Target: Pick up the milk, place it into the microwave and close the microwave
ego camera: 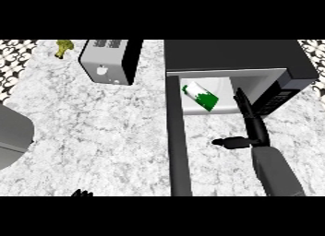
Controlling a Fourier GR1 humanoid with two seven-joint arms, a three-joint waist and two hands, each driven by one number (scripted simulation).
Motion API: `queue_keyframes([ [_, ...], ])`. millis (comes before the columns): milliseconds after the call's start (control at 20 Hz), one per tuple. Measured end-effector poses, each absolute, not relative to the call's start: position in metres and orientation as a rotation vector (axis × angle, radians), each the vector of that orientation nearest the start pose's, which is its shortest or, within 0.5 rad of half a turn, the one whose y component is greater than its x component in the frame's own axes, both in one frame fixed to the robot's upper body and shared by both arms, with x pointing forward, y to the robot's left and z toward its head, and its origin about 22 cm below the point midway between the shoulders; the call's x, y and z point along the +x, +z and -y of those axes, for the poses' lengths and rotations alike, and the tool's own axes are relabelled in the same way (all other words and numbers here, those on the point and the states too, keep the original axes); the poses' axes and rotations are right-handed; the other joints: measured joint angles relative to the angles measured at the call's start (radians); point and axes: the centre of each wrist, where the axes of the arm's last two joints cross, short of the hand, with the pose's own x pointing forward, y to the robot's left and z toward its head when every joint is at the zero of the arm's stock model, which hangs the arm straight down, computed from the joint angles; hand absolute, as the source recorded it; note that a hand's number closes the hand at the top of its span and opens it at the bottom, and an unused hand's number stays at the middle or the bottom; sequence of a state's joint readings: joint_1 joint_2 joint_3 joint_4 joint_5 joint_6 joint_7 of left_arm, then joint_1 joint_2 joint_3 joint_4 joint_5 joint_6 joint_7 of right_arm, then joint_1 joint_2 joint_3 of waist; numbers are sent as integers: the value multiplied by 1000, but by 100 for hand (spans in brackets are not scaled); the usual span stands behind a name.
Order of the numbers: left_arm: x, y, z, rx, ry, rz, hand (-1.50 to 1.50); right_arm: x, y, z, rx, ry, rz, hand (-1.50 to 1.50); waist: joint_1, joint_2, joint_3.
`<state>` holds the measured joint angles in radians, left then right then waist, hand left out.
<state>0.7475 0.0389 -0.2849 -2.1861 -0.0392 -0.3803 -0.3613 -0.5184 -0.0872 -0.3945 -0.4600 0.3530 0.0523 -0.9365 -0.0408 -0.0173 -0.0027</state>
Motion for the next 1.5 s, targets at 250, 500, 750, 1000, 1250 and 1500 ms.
queue_keyframes([
  [250, 94, 41, -211, -360, -317, 1792, 150, 279, -122, 282, -37, 203, 1859, -150, -18, 0, 0],
  [500, 113, 41, -199, -357, -409, 1757, 150, 233, -123, 310, -63, 182, 1867, -150, -20, 3, -1],
  [750, 141, 36, -180, -337, -517, 1743, 150, 188, -107, 336, -129, 174, 1879, -150, -18, 8, 0],
  [1000, 171, 23, -138, -411, -660, 1656, 150, 151, -86, 352, -186, 161, 1889, -150, -17, 14, 0],
  [1250, 195, 0, -99, -447, -828, 1564, 150, 121, -64, 367, -232, 159, 1896, -150, -8, 17, 1],
  [1500, 207, -33, -67, -510, -893, 1531, 150, 104, -42, 383, -238, 144, 1927, -150, -9, 20, 1],
])
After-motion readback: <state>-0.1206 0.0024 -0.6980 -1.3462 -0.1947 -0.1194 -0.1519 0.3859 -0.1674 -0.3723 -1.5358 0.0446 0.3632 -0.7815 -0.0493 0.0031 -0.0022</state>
